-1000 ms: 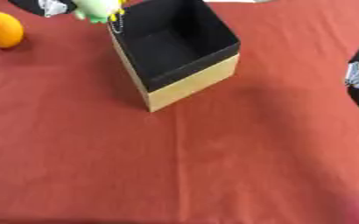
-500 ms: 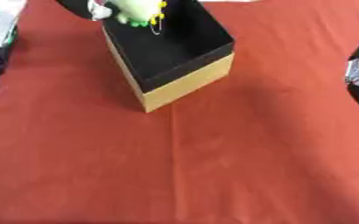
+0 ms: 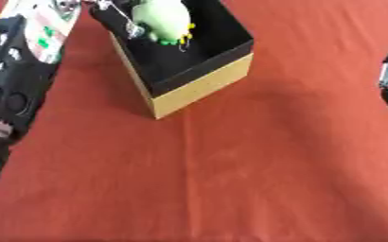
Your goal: Pick up objects on the table and place them in the box.
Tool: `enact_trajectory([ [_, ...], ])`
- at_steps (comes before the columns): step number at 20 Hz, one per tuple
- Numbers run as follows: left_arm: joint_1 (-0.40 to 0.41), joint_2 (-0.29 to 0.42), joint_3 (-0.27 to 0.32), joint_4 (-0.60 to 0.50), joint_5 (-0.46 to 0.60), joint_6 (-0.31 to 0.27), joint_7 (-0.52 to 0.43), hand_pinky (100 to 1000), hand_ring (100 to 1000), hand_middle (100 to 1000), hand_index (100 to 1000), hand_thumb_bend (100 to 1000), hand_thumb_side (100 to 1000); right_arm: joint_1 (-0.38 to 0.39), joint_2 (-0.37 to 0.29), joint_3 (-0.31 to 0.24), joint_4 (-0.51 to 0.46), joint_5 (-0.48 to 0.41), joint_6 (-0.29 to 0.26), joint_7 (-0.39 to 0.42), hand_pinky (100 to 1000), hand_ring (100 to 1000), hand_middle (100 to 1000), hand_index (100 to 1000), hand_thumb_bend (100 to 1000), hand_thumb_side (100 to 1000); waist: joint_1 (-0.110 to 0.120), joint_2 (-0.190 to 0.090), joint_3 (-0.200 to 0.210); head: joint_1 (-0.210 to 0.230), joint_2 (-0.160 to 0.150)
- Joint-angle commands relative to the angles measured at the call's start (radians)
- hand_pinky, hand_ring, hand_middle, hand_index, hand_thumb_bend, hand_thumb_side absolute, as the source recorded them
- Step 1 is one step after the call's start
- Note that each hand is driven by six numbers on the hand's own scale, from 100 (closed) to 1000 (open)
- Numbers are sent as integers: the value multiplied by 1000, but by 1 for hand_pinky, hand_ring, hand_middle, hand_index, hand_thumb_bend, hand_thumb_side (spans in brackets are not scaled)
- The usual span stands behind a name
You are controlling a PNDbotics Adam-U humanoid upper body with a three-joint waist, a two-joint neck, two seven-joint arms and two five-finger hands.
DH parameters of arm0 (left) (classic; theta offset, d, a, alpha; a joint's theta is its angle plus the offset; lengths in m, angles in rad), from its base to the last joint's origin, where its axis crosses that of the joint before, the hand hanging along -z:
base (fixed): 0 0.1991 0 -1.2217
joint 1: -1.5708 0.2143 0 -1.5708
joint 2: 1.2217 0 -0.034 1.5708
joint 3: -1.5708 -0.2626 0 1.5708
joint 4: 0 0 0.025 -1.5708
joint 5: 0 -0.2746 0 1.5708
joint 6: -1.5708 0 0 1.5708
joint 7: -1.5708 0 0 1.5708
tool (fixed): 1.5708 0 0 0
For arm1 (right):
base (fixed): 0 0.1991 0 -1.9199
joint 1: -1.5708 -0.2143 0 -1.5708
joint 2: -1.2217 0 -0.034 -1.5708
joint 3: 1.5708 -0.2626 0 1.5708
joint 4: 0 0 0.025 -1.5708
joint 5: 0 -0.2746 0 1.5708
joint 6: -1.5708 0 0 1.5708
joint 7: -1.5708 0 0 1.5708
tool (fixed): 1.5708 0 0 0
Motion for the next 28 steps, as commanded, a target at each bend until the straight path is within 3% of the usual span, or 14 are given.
enact_trajectory([
  [1, -20, 0, 5, 3, -45, -23, 8, 359, 442, 499, 653, 236, 102, -5, -12, -2, -16, -9, 2, -8, 562, 540, 643, 856, 100, 542, -1, -15, -3, 3, 5],
  [5, -18, 0, 10, 3, -73, -45, 15, 598, 663, 727, 812, 267, 112, 5, -1, 1, -16, -11, 11, -20, 559, 539, 642, 856, 100, 554, 0, -11, -1, 3, 5],
  [7, -18, 2, 13, -6, -80, -53, 16, 666, 739, 793, 863, 242, 107, 6, -1, 2, -16, -11, 13, -23, 559, 539, 642, 856, 100, 554, 0, -11, -1, 1, 5],
  [9, -19, 4, 17, -19, -84, -56, 20, 688, 758, 809, 877, 224, 173, 6, -1, 3, -16, -11, 13, -23, 559, 539, 642, 856, 100, 554, -1, -10, 0, 1, 5],
  [14, -21, 8, 31, -54, -42, -51, 24, 649, 738, 786, 872, 114, 156, 7, -1, 2, -16, -11, 13, -23, 560, 539, 643, 856, 100, 553, -2, -12, 3, 0, 5],
  [17, -23, 12, 36, -83, 9, -44, 7, 643, 739, 791, 879, 100, 177, 7, -3, 1, -16, -11, 13, -21, 561, 540, 643, 856, 100, 552, -2, -16, 4, 0, 5],
  [19, -25, 16, 36, -104, 40, -42, -13, 665, 776, 825, 895, 100, 233, 6, -4, 0, -16, -10, 11, -18, 562, 540, 644, 856, 100, 552, -2, -18, 5, 0, 5],
  [21, -28, 21, 32, -122, 51, -51, -40, 743, 868, 895, 915, 222, 319, 6, -5, -2, -16, -10, 10, -16, 561, 540, 644, 856, 100, 552, -2, -20, 4, 0, 5],
  [25, -29, 23, 30, -125, 18, -84, -84, 780, 896, 910, 939, 346, 546, 4, -6, -3, -16, -10, 7, -13, 561, 540, 644, 856, 100, 552, -1, -22, 2, 0, 5],
  [28, -30, 19, 35, -105, -25, -89, -83, 783, 897, 910, 942, 347, 600, 4, -5, -4, -16, -11, 6, -13, 560, 540, 643, 856, 100, 545, 1, -22, 0, -1, 5],
])
